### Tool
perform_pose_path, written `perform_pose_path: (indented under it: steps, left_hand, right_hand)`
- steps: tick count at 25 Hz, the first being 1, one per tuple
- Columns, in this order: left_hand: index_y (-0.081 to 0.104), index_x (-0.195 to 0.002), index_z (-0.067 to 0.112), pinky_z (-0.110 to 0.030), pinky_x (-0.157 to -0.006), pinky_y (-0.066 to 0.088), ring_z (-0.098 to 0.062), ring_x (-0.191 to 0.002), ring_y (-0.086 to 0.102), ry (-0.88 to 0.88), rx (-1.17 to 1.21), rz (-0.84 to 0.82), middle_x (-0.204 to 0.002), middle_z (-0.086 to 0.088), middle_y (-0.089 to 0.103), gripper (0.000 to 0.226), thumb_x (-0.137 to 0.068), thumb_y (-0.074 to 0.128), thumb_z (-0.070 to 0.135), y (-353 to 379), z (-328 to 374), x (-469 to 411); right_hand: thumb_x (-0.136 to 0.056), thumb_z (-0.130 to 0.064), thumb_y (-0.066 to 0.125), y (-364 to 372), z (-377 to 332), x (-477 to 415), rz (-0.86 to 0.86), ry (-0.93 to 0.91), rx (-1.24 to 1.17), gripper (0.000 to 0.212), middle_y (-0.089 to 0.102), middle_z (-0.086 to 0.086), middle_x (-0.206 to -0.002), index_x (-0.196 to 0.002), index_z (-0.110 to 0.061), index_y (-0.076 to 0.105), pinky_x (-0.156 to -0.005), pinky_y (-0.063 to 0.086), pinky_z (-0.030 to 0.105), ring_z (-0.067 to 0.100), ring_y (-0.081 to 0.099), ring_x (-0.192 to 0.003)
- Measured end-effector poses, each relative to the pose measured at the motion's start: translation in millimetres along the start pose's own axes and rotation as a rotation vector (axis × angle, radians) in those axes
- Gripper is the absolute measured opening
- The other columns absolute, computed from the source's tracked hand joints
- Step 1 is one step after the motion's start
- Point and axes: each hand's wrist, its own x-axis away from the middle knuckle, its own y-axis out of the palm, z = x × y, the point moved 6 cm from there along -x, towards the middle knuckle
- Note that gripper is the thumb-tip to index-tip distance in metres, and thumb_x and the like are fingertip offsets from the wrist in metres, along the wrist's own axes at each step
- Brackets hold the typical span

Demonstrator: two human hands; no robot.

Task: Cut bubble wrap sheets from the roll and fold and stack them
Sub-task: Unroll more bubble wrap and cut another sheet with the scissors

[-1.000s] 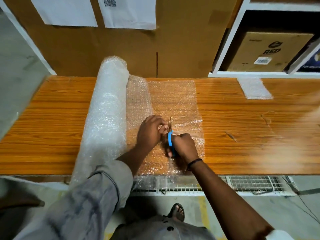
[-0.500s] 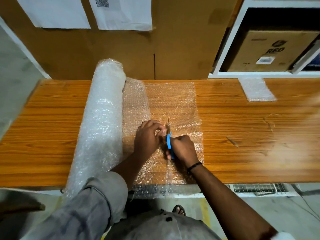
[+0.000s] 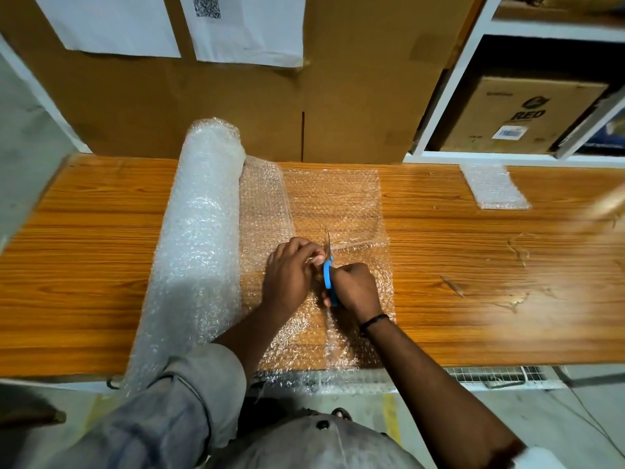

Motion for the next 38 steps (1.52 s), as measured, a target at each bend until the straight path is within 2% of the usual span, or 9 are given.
perform_pose_path:
  steps: [4, 9, 13, 17, 21, 25, 30, 33, 38]
  left_hand:
    - [0.064, -0.109, 0.033, -0.036, -0.081, 0.043, -0.016, -0.099, 0.049, -0.012, -0.007, -0.002, -0.111, 0.009, 0.057, 0.019, -0.094, 0.054, 0.028, -0.9, -1.0, 0.8]
    - [0.064, -0.121, 0.028, -0.038, -0.089, 0.042, -0.02, -0.11, 0.052, -0.017, 0.0, -0.015, -0.12, 0.006, 0.058, 0.031, -0.094, 0.062, 0.014, 0.6, -3.2, 1.2]
    - [0.064, -0.129, 0.019, -0.038, -0.093, 0.04, -0.023, -0.117, 0.052, -0.046, -0.009, -0.035, -0.126, 0.002, 0.06, 0.034, -0.096, 0.06, 0.017, 3.2, -6.7, 0.8]
    - [0.064, -0.126, 0.021, -0.04, -0.091, 0.043, -0.021, -0.114, 0.052, -0.044, 0.003, -0.028, -0.122, 0.004, 0.061, 0.029, -0.097, 0.061, 0.021, 3.3, -7.0, 1.2]
    - [0.064, -0.118, 0.027, -0.039, -0.087, 0.045, -0.018, -0.109, 0.052, -0.031, 0.032, -0.022, -0.116, 0.009, 0.06, 0.019, -0.099, 0.061, 0.026, 3.1, -5.5, 1.5]
    - [0.066, -0.117, 0.026, -0.039, -0.085, 0.044, -0.018, -0.107, 0.052, -0.035, 0.048, -0.004, -0.115, 0.007, 0.06, 0.019, -0.098, 0.063, 0.024, 1.3, -4.6, 1.8]
    - [0.067, -0.113, 0.029, -0.039, -0.083, 0.045, -0.017, -0.106, 0.052, -0.033, 0.078, 0.005, -0.115, 0.007, 0.061, 0.014, -0.101, 0.062, 0.032, 0.4, -4.3, 2.2]
    - [0.067, -0.11, 0.031, -0.039, -0.082, 0.046, -0.016, -0.104, 0.052, -0.036, 0.088, 0.005, -0.113, 0.008, 0.061, 0.012, -0.101, 0.061, 0.035, 0.3, -4.5, 1.9]
    - [0.067, -0.109, 0.033, -0.04, -0.081, 0.047, -0.015, -0.103, 0.051, -0.019, 0.076, 0.013, -0.111, 0.009, 0.061, 0.011, -0.101, 0.061, 0.036, -0.2, -3.0, 1.2]
  right_hand:
    - [-0.092, -0.026, 0.066, 1.9, 6.4, -8.8, 0.01, 0.041, 0.006, 0.035, 0.073, 0.012, -0.062, -0.074, 0.002, 0.075, -0.044, 0.043, 0.018, 0.014, 0.061, -0.044]
    - [-0.093, -0.029, 0.067, -0.9, -0.3, -18.0, -0.019, 0.064, -0.139, 0.043, 0.069, 0.017, -0.058, -0.077, 0.01, 0.075, -0.04, 0.04, 0.018, 0.02, 0.058, -0.04]
    - [-0.088, -0.04, 0.07, 3.2, -3.4, -30.2, -0.012, 0.058, -0.093, 0.046, 0.073, 0.016, -0.063, -0.075, 0.004, 0.077, -0.052, 0.048, 0.027, 0.023, 0.064, -0.051]
    - [-0.082, -0.039, 0.073, 3.8, -4.3, -35.1, -0.015, 0.071, -0.132, 0.041, 0.074, 0.017, -0.066, -0.077, 0.002, 0.077, -0.062, 0.054, 0.034, 0.025, 0.068, -0.055]
    - [-0.075, -0.041, 0.074, 0.2, -10.8, -40.0, -0.025, 0.08, -0.177, 0.042, 0.073, 0.023, -0.069, -0.076, 0.001, 0.077, -0.056, 0.05, 0.031, 0.027, 0.064, -0.053]
    - [-0.06, -0.035, 0.059, -1.2, -15.6, -47.8, 0.014, 0.044, -0.115, 0.046, 0.07, 0.017, -0.061, -0.08, 0.002, 0.078, -0.049, 0.042, 0.026, 0.026, 0.061, -0.051]
    - [-0.072, -0.039, 0.072, -2.8, -13.1, -63.3, 0.025, 0.061, -0.129, 0.034, 0.074, 0.016, -0.066, -0.078, -0.006, 0.08, -0.055, 0.048, 0.029, 0.026, 0.065, -0.055]
    - [-0.076, -0.032, 0.068, -5.3, -18.6, -69.2, 0.025, 0.027, -0.143, 0.027, 0.07, 0.019, -0.063, -0.077, -0.008, 0.081, -0.054, 0.047, 0.028, 0.026, 0.062, -0.052]
    - [-0.061, -0.04, 0.067, -4.6, -18.3, -87.4, 0.05, 0.036, -0.124, 0.046, 0.074, 0.02, -0.067, -0.082, 0.0, 0.078, -0.06, 0.057, 0.042, 0.03, 0.066, -0.056]
